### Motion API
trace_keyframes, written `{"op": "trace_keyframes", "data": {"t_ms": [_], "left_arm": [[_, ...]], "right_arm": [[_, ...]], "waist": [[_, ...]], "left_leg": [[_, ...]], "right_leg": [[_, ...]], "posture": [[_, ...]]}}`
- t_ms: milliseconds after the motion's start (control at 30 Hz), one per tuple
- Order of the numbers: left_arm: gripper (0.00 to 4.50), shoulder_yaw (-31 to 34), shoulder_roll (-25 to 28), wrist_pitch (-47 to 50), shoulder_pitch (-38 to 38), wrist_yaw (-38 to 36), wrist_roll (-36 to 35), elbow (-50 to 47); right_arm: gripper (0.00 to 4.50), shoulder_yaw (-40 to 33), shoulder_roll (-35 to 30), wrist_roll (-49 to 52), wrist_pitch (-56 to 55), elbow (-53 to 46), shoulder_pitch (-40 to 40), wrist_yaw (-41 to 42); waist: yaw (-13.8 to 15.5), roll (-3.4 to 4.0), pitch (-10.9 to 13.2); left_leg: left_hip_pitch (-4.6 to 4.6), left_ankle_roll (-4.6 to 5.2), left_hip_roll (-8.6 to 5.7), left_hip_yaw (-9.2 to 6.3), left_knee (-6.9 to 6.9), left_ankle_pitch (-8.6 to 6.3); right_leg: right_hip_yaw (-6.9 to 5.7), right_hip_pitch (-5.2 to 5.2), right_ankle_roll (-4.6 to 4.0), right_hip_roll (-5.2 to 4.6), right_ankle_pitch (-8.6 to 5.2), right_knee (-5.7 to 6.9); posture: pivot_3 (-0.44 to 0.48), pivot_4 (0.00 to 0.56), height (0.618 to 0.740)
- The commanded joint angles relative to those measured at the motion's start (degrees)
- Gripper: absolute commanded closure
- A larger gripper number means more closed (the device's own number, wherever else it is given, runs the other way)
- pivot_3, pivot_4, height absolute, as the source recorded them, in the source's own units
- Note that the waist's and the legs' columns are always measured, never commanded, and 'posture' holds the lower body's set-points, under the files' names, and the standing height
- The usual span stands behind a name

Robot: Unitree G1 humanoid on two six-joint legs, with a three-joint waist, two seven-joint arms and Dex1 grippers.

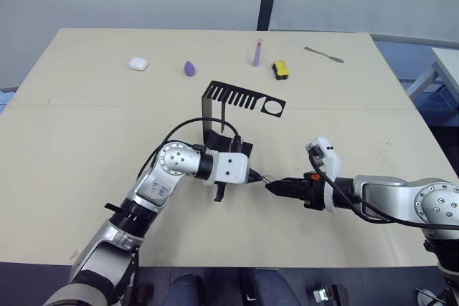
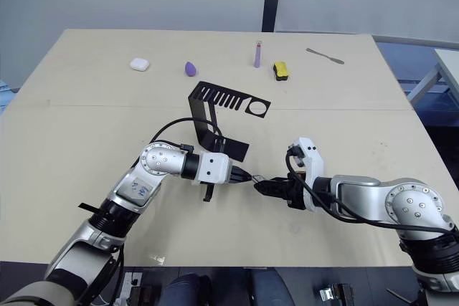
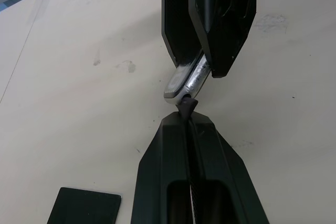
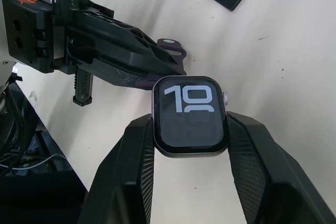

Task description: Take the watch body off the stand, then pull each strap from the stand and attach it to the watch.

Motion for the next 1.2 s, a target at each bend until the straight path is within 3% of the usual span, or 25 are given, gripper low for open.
{"op": "trace_keyframes", "data": {"t_ms": [33,1200], "left_arm": [[4.5,-0.53,-1.59,-0.76,-1.25,0.71,-0.65,-1.62],[4.5,-1.13,-1.9,-0.8,-1.26,0.56,-0.25,-1.54]], "right_arm": [[2.99,0.0,0.58,2.38,0.13,-3.69,-1.2,3.31],[2.99,0.46,0.68,3.13,0.15,-4.82,-1.03,3.33]], "waist": [[0.0,0.0,0.0],[0.0,0.0,0.0]], "left_leg": [[0.0,0.0,0.0,0.0,0.0,0.0],[0.0,0.0,0.0,0.0,0.0,0.0]], "right_leg": [[0.0,0.0,0.0,0.0,0.0,0.0],[0.0,0.0,0.0,0.0,0.0,0.0]], "posture": [[0.0,0.15,0.74],[0.0,0.15,0.74]]}}
